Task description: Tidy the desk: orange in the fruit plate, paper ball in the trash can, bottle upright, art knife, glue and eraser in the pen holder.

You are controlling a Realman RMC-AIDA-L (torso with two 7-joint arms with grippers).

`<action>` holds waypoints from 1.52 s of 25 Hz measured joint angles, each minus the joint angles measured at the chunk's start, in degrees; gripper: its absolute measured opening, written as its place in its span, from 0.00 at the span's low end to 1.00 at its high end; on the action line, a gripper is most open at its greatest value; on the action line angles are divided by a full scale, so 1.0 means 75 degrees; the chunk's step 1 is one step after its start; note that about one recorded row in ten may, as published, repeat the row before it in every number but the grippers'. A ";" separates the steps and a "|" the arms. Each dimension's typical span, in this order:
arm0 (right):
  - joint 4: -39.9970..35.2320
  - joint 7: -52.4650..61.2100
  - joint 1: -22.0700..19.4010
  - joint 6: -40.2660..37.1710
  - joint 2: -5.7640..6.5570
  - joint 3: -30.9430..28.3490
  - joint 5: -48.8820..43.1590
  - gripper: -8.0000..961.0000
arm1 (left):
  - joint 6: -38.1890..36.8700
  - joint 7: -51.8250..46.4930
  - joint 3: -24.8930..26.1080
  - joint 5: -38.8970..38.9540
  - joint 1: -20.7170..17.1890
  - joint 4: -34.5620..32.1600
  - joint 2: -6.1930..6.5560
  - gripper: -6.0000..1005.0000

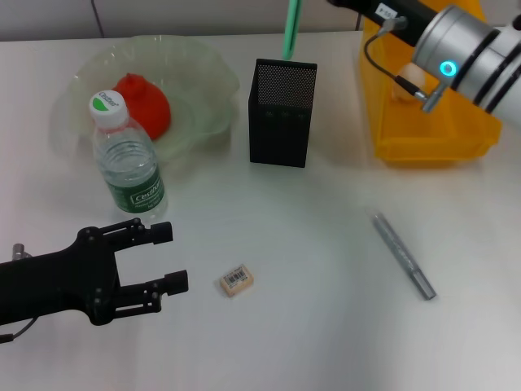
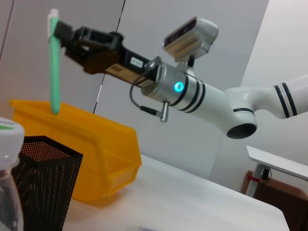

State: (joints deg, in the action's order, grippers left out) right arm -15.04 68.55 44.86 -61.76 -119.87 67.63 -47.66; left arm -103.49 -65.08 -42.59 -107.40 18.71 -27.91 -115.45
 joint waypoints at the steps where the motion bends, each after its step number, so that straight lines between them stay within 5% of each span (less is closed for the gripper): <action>1: 0.0021 0.0005 0.0074 0.0224 -0.0001 0.0184 -0.0029 0.31 | 0.0011 0.0012 -0.0002 -0.0001 0.0000 0.0016 0.0002 0.77; 12: -0.0488 0.0750 -0.0269 -0.0138 0.0138 0.0880 -0.0165 0.36 | 0.0058 -0.0010 -0.0007 -0.0001 -0.0005 -0.0007 0.0024 0.77; 15: -0.1622 0.1885 -0.0794 -0.0767 0.0409 0.0909 -0.1035 0.46 | -0.0050 -0.0029 -0.0117 -0.0051 0.0004 -0.0027 0.0079 0.77; 16: -0.2710 0.2945 -0.1154 -0.1232 0.0678 0.0878 -0.2068 0.50 | -0.0092 -0.0033 -0.0147 -0.0149 0.0003 -0.0029 0.0115 0.77; 17: -0.2710 0.2945 -0.1154 -0.1232 0.0678 0.0878 -0.2068 0.55 | -0.0092 -0.0033 -0.0147 -0.0149 0.0003 -0.0029 0.0115 0.77; 20: -0.4549 0.4583 -0.1355 -0.2237 0.0985 0.0577 -0.4134 0.67 | -0.0199 -0.0042 -0.0138 -0.0376 0.0002 -0.0063 0.0175 0.77; 21: -0.5757 0.5607 -0.1249 -0.3155 0.1060 0.0163 -0.5678 0.70 | -0.0226 -0.0044 -0.0139 -0.0387 0.0000 -0.0072 0.0190 0.77; 27: -0.7659 0.7369 -0.0447 -0.5153 0.0922 -0.0146 -0.8634 0.81 | -0.0441 -0.0068 -0.0118 -0.0393 -0.0005 -0.0135 0.0255 0.77; 30: -0.8242 0.7772 0.0048 -0.5820 0.0621 0.0002 -0.9827 0.81 | -0.0461 -0.0080 -0.0109 -0.0395 -0.0007 -0.0142 0.0275 0.77; 31: -0.8407 0.7825 0.0358 -0.6036 0.0365 0.0244 -1.0611 0.81 | -0.0461 -0.0080 -0.0109 -0.0395 -0.0007 -0.0142 0.0275 0.77; 35: -0.8260 0.7837 0.0754 -0.6073 0.0091 0.0891 -1.1498 0.81 | -0.0500 -0.0531 -0.0049 -0.0596 -0.0016 -0.0502 0.0365 0.77; 38: -0.7709 0.7951 0.1021 -0.5488 0.0043 0.1943 -1.1699 0.81 | -0.0523 -0.0661 -0.0027 -0.0773 -0.0046 -0.0703 0.0365 0.77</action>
State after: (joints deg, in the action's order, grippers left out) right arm -72.86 128.19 52.51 -102.92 -119.55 82.21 -135.41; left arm -107.41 -70.04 -42.79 -113.19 18.36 -33.18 -112.72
